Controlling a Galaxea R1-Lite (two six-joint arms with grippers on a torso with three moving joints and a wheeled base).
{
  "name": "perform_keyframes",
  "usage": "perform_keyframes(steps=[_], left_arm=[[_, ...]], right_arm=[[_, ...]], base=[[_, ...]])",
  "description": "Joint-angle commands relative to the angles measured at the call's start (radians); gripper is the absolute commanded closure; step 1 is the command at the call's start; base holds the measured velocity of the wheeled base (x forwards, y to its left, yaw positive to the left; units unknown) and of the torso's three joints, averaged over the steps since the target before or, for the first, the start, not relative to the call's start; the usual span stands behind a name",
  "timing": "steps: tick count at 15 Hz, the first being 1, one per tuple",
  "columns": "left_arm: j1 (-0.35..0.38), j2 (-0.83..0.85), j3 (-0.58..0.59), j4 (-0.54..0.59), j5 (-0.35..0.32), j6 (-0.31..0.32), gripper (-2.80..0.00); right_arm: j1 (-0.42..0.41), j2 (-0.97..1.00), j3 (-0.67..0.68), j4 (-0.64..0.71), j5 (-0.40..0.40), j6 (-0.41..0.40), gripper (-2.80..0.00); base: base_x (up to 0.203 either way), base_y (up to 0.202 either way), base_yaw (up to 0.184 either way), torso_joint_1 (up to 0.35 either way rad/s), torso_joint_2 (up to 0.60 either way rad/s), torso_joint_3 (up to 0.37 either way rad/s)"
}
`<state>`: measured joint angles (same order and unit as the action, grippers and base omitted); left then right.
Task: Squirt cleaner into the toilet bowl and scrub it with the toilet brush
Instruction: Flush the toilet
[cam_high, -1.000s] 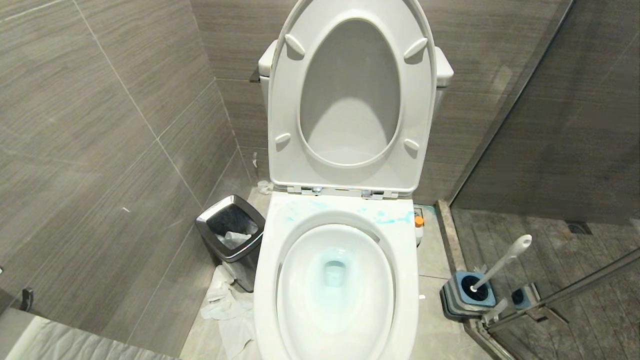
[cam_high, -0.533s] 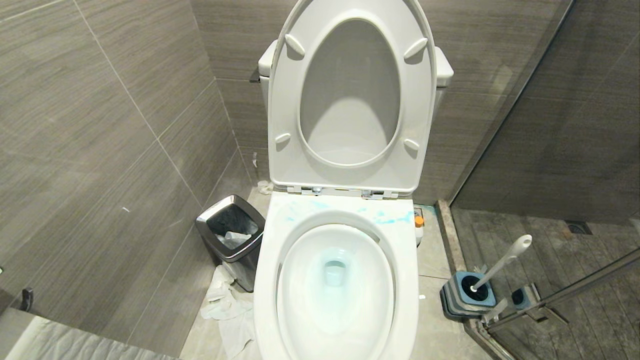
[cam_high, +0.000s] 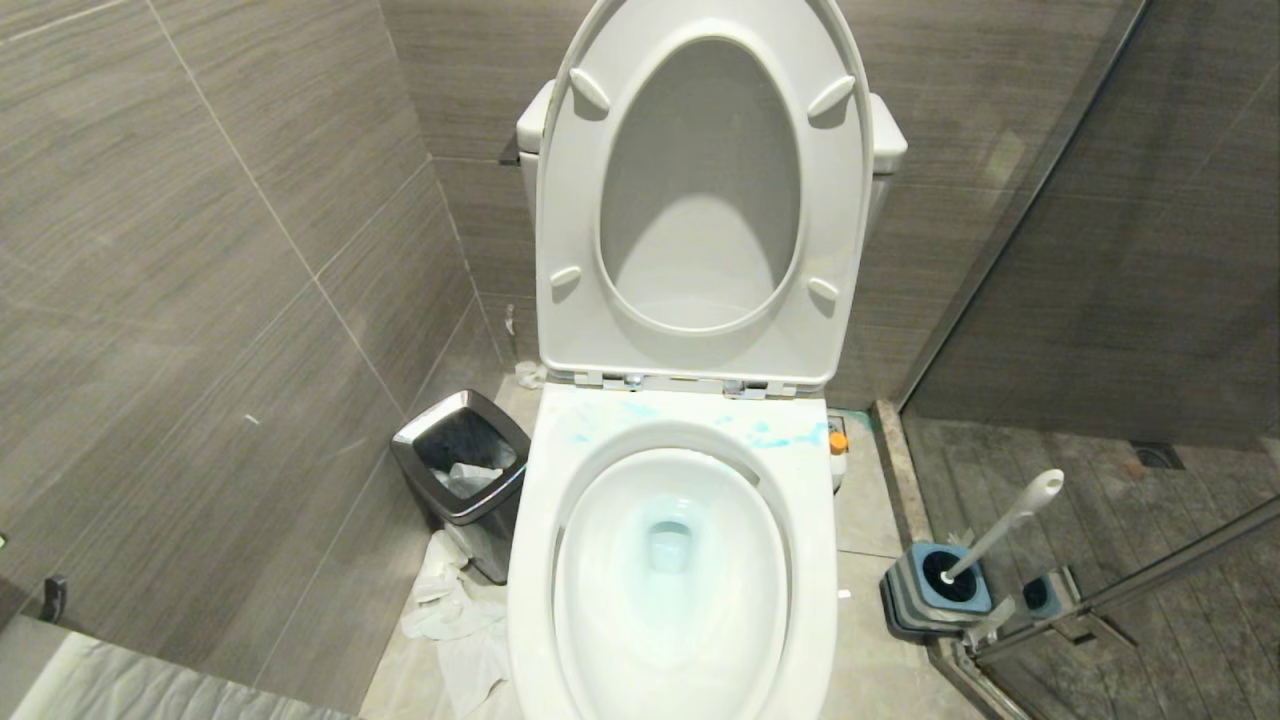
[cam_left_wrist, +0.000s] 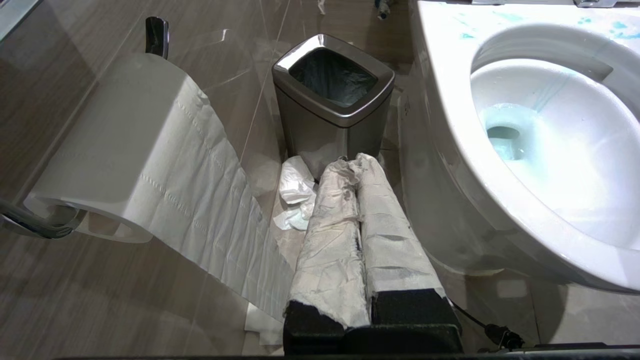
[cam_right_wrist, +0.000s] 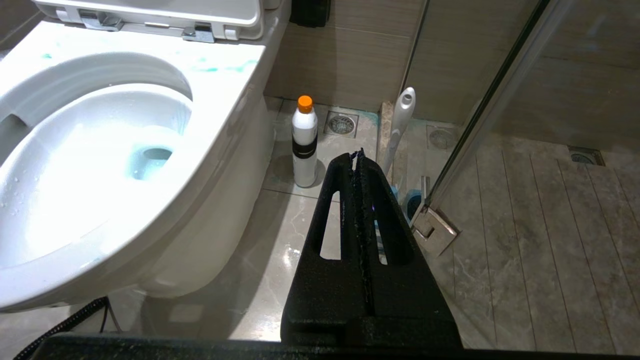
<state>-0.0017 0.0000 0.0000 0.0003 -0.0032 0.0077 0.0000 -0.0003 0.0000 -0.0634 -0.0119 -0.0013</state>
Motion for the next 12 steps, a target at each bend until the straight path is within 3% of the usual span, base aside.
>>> perform_keyframes(steps=[1, 12], left_arm=[[0.000, 0.000, 0.002, 0.000, 0.000, 0.000, 0.00], [0.000, 0.000, 0.002, 0.000, 0.000, 0.006, 0.00]], right_arm=[[0.000, 0.000, 0.025, -0.001, 0.000, 0.000, 0.00], [0.000, 0.000, 0.025, -0.001, 0.000, 0.001, 0.00]], base=[[0.000, 0.000, 0.000, 0.000, 0.00, 0.000], [0.000, 0.000, 0.000, 0.000, 0.00, 0.000]])
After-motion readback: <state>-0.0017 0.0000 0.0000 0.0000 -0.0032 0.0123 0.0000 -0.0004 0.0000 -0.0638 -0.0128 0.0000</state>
